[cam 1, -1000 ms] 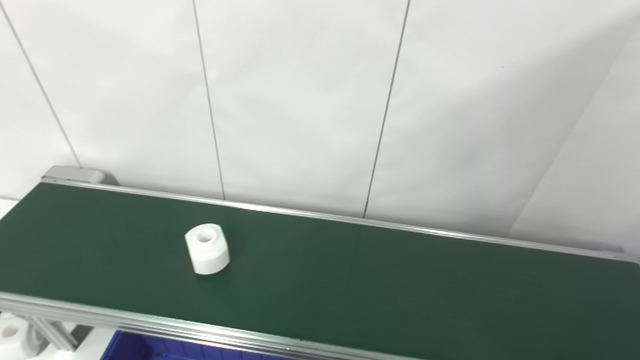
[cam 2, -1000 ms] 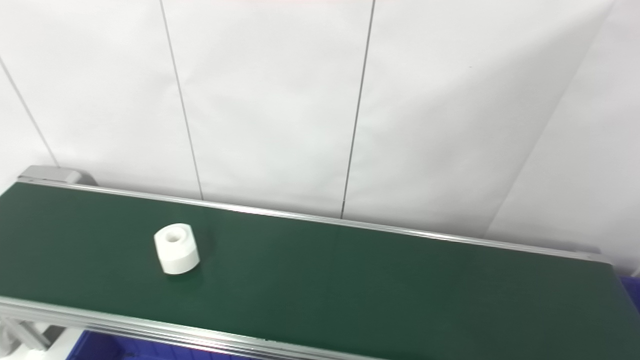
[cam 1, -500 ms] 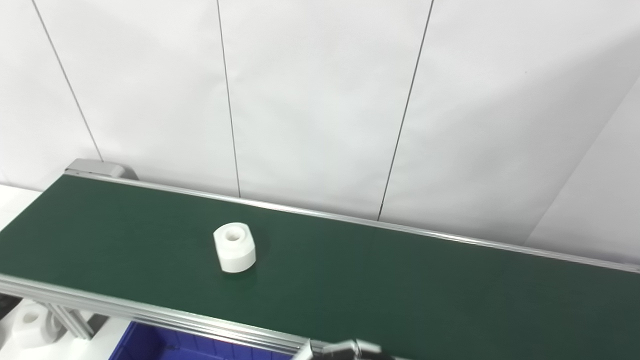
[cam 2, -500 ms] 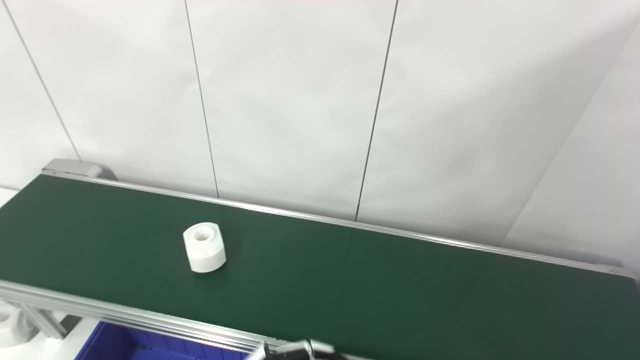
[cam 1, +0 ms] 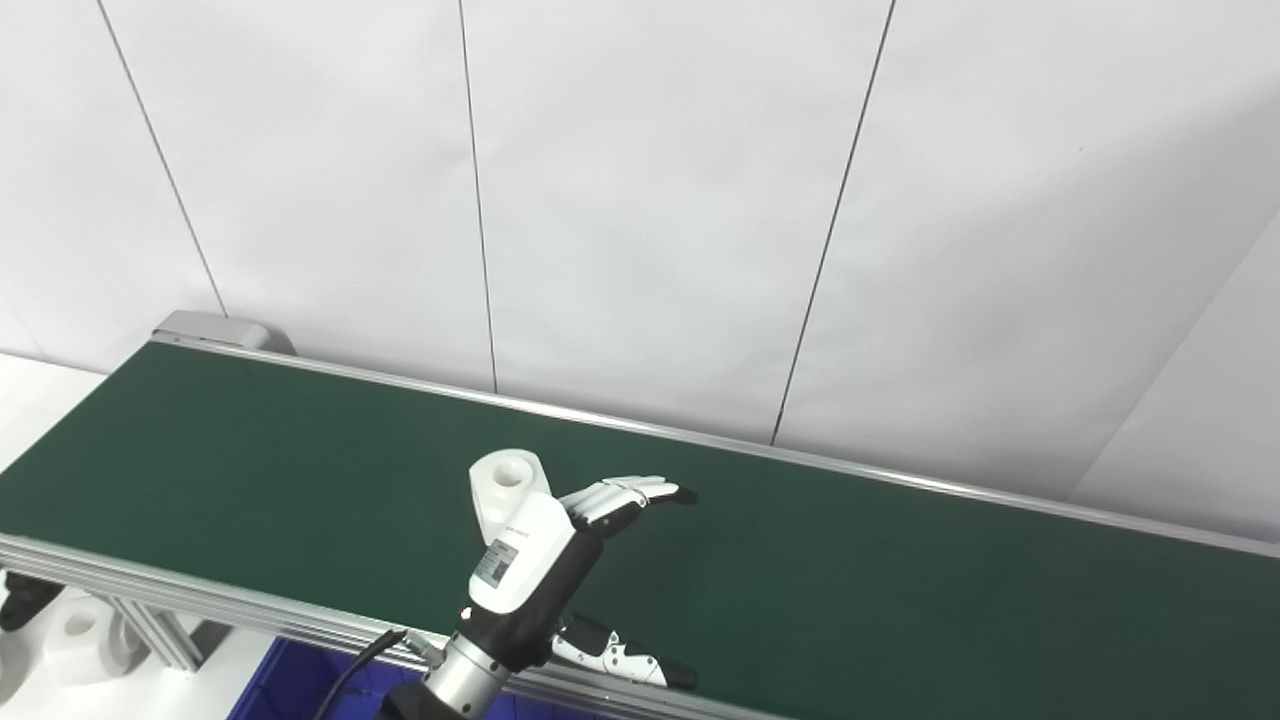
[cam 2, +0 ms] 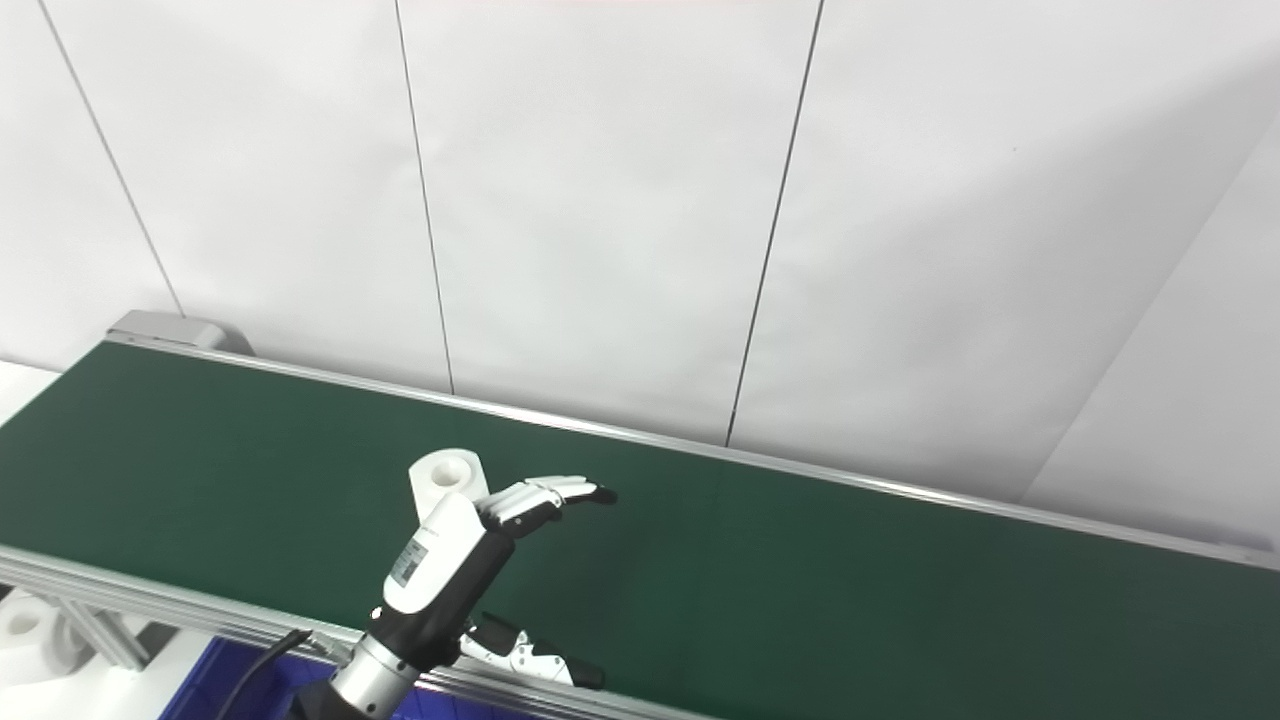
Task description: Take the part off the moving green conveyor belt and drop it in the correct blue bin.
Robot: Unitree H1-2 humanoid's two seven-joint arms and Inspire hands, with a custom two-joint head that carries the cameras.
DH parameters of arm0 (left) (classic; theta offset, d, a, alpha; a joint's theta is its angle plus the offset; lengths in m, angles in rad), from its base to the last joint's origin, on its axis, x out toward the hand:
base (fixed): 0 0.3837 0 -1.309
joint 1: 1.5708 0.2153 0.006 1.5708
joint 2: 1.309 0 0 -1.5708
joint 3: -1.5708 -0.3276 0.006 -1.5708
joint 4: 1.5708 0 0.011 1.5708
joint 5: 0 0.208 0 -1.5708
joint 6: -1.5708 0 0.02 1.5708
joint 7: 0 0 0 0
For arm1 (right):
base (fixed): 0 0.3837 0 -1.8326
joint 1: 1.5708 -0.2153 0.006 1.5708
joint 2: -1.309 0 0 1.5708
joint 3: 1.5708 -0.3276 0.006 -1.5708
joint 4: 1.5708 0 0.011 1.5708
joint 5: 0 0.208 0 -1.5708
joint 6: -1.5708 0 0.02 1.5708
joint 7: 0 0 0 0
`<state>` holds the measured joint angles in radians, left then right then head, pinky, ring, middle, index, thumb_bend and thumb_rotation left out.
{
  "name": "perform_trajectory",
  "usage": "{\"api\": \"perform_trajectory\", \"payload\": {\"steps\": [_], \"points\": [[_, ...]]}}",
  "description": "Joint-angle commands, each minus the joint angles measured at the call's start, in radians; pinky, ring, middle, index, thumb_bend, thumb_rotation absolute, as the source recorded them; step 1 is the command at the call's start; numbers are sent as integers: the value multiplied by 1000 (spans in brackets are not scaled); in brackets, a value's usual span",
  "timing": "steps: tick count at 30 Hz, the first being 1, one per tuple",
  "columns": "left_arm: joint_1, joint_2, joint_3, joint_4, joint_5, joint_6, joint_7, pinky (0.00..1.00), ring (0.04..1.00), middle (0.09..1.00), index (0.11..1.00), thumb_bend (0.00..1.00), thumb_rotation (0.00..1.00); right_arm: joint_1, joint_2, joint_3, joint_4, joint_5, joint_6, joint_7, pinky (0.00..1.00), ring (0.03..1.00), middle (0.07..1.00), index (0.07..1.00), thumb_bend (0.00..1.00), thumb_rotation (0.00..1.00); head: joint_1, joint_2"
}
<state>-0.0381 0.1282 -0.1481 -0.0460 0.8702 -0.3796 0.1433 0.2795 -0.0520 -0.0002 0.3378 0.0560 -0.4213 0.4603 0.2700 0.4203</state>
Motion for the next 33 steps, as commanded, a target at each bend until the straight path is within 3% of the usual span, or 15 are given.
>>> {"api": "perform_trajectory", "payload": {"steps": [1, 6, 15, 23, 27, 33], "points": [[-58, 8, 1, -19, 49, 45, 36, 742, 855, 864, 816, 907, 499, -1, 6, -7, -27, 7, -49, 10, 709, 813, 833, 832, 1000, 879, -1, 0], [-162, 40, -8, 46, 109, 128, 22, 756, 854, 868, 802, 918, 434, -5, 5, -5, -22, 8, -49, 15, 716, 818, 837, 836, 989, 874, -5, -1], [-343, 130, -73, 244, 187, 245, 18, 797, 873, 871, 796, 959, 414, -12, 13, -11, -13, 12, -49, 20, 703, 811, 835, 832, 983, 869, -14, -1], [-433, 179, -144, 403, 187, 316, 8, 839, 881, 864, 792, 969, 393, -14, 20, -15, -7, 14, -49, 28, 724, 817, 838, 837, 979, 867, -21, 0], [-463, 196, -170, 455, 145, 336, -59, 818, 879, 853, 793, 967, 396, -14, 20, -14, -10, 12, -49, 30, 727, 815, 833, 833, 979, 864, -22, 5], [-481, 227, -206, 460, 92, 359, -235, 745, 851, 838, 787, 972, 389, -9, 21, -10, -19, 8, -49, 28, 733, 813, 833, 837, 973, 867, -25, 12]]}}
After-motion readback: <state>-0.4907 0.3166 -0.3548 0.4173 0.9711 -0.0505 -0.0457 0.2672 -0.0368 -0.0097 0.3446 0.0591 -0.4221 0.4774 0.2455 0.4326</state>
